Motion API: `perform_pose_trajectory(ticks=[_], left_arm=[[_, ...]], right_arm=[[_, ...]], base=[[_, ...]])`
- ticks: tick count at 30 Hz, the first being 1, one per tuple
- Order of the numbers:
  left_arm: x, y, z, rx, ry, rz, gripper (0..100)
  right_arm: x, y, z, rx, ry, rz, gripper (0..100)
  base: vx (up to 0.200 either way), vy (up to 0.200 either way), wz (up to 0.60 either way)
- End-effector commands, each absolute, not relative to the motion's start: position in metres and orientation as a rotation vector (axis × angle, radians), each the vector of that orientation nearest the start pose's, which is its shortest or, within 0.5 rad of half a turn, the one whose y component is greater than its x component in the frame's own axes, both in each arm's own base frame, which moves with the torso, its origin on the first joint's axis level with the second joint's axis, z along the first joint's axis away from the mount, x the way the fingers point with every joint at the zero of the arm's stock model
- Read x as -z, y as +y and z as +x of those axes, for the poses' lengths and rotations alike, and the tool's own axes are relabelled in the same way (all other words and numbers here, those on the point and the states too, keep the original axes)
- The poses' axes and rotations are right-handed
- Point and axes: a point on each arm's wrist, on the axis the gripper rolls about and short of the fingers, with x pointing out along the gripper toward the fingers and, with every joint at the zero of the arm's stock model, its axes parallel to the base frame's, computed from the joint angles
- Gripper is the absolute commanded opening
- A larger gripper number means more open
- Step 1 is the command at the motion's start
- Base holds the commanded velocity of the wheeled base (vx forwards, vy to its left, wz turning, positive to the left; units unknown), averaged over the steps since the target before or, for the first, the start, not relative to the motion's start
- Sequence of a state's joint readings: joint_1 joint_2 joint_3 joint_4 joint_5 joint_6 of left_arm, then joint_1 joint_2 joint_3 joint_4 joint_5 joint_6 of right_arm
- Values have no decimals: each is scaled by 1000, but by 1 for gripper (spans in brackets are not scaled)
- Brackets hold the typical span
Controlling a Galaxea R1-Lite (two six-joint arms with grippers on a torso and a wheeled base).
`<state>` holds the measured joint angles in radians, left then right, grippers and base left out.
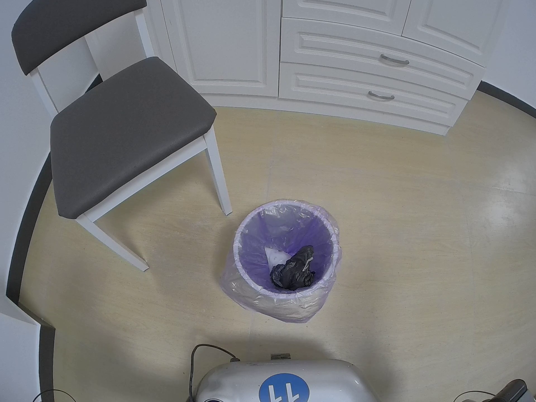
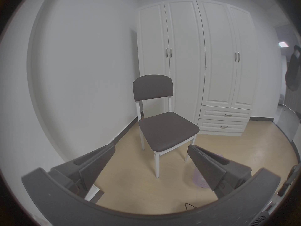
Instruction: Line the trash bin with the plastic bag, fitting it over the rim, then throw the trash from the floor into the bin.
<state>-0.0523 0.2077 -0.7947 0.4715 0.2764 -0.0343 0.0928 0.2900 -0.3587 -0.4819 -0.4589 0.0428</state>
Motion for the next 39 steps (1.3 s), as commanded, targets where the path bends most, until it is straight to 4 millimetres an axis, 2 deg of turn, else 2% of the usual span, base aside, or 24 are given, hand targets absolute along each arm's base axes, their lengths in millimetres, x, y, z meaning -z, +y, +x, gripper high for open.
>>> perform_pose_trajectory(ticks=[1,9,15,26,32,39], left_arm=[[-237,12,-119,-189,-197,-52,100],[-229,8,-131,-95,-243,84,100],[-224,6,-134,-60,-257,110,100],[-202,4,-115,-64,-177,109,100],[-182,2,-108,-77,-132,111,100],[-172,2,-99,-74,-84,44,100]], right_arm=[[-210,-14,-63,346,-621,218,100],[-195,-12,-64,328,-611,243,100],[-185,-8,-61,254,-595,206,100],[-168,-5,-52,141,-541,165,100],[-156,-4,-48,83,-512,143,100],[-145,-2,-42,-2,-462,118,100]], base=[[0,0,0],[0,0,0],[0,0,0],[0,0,0],[0,0,0],[0,0,0]])
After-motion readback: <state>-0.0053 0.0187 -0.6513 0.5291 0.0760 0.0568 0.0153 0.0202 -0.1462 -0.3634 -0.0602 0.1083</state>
